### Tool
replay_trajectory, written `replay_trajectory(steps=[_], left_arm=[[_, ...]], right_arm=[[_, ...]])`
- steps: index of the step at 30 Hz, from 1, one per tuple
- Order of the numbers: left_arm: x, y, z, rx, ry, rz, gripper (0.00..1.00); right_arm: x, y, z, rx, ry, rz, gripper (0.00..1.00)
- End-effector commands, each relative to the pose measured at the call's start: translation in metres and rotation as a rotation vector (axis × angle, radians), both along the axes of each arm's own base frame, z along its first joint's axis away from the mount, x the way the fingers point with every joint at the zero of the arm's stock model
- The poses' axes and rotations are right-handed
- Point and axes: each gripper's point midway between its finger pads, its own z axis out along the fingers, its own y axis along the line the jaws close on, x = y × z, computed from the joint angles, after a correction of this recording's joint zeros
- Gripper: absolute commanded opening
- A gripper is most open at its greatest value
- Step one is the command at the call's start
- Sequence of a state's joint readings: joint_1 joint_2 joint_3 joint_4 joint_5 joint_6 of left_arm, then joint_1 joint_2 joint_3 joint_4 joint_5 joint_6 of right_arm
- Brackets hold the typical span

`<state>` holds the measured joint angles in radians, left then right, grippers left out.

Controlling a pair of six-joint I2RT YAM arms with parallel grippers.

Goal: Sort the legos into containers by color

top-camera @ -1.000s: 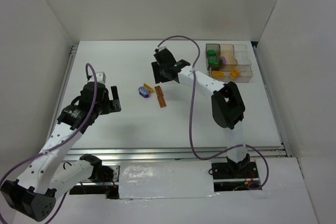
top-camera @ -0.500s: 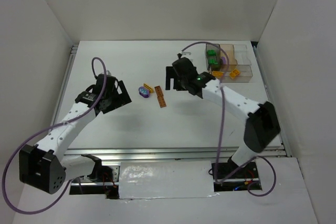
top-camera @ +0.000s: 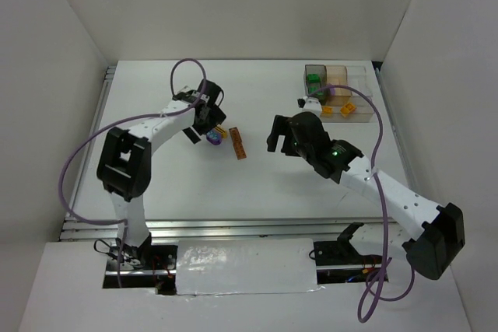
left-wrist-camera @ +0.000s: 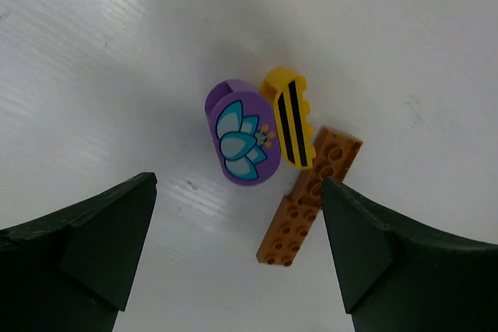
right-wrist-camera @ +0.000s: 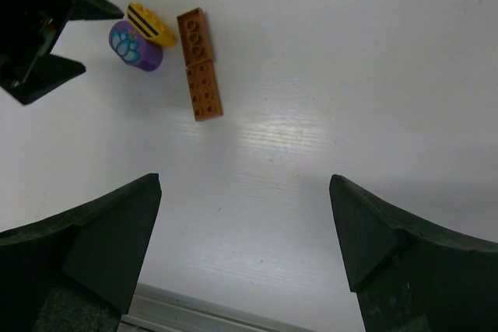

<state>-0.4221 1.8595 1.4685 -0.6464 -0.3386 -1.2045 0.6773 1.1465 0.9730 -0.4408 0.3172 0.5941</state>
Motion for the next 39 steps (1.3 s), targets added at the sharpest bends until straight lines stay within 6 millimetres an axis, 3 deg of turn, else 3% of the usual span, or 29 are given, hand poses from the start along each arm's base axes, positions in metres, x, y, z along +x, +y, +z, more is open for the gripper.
replay_trajectory(steps=[1, 11, 15, 18, 21, 22, 23, 24, 25, 26, 27, 28, 29, 30, 32, 33, 36, 39], left_arm=[[0.006, 0.005, -0.02, 0.057, 0.076, 0.094, 1.0], [0.024, -0.006, -0.063, 0.076, 0.141, 0.078, 0.99], [0.016, -0.003, -0.076, 0.088, 0.169, 0.071, 0.99], [0.012, -0.003, -0.083, 0.078, 0.168, 0.055, 0.91], [0.006, 0.001, -0.075, 0.073, 0.148, 0.04, 0.46], [0.005, 0.002, -0.071, 0.072, 0.138, 0.038, 0.22], [-0.002, 0.006, -0.072, 0.079, 0.138, 0.025, 0.14], [-0.001, 0.005, -0.052, 0.062, 0.092, 0.016, 0.03], [-0.01, 0.007, -0.053, 0.056, 0.088, -0.009, 0.0], [-0.014, 0.006, -0.044, 0.038, 0.065, -0.022, 0.0], [-0.015, 0.003, -0.014, -0.009, -0.007, -0.04, 0.0], [-0.028, 0.004, -0.014, -0.024, -0.007, -0.069, 0.0], [-0.031, -0.005, 0.001, -0.08, -0.048, -0.098, 0.0], [-0.038, -0.014, 0.036, -0.129, -0.134, -0.135, 0.0], [-0.053, -0.025, 0.056, -0.174, -0.192, -0.202, 0.0], [-0.065, -0.035, 0.081, -0.207, -0.244, -0.237, 0.0], [-0.09, -0.048, 0.114, -0.255, -0.293, -0.275, 0.0], [-0.111, -0.054, 0.136, -0.298, -0.343, -0.295, 0.0]], right_arm=[[-0.006, 0.008, 0.012, 0.058, -0.039, 0.028, 0.96], [-0.016, 0.014, 0.003, 0.057, -0.039, 0.09, 0.96], [-0.019, 0.015, 0.003, 0.076, -0.048, 0.104, 0.96], [-0.02, 0.017, 0.001, 0.078, -0.043, 0.11, 0.96], [-0.022, 0.023, -0.001, 0.097, -0.037, 0.136, 0.96], [-0.024, 0.025, -0.004, 0.1, -0.033, 0.157, 0.96], [-0.027, 0.035, 0.001, 0.138, -0.045, 0.206, 0.96], [-0.031, 0.038, -0.005, 0.148, -0.037, 0.238, 0.96], [-0.034, 0.043, -0.004, 0.166, -0.046, 0.268, 0.96], [-0.035, 0.05, 0.004, 0.209, -0.08, 0.302, 0.96], [-0.047, 0.057, 0.003, 0.248, -0.071, 0.364, 0.95], [-0.052, 0.061, 0.006, 0.292, -0.079, 0.385, 0.95], [-0.053, 0.069, 0.019, 0.348, -0.129, 0.421, 0.94], [-0.067, 0.077, 0.02, 0.401, -0.123, 0.485, 0.94], [-0.072, 0.087, 0.034, 0.46, -0.175, 0.537, 0.93], [-0.078, 0.095, 0.035, 0.47, -0.17, 0.562, 0.92], [-0.071, 0.103, 0.037, 0.446, -0.202, 0.51, 0.92], [-0.069, 0.111, 0.045, 0.482, -0.249, 0.47, 0.9]])
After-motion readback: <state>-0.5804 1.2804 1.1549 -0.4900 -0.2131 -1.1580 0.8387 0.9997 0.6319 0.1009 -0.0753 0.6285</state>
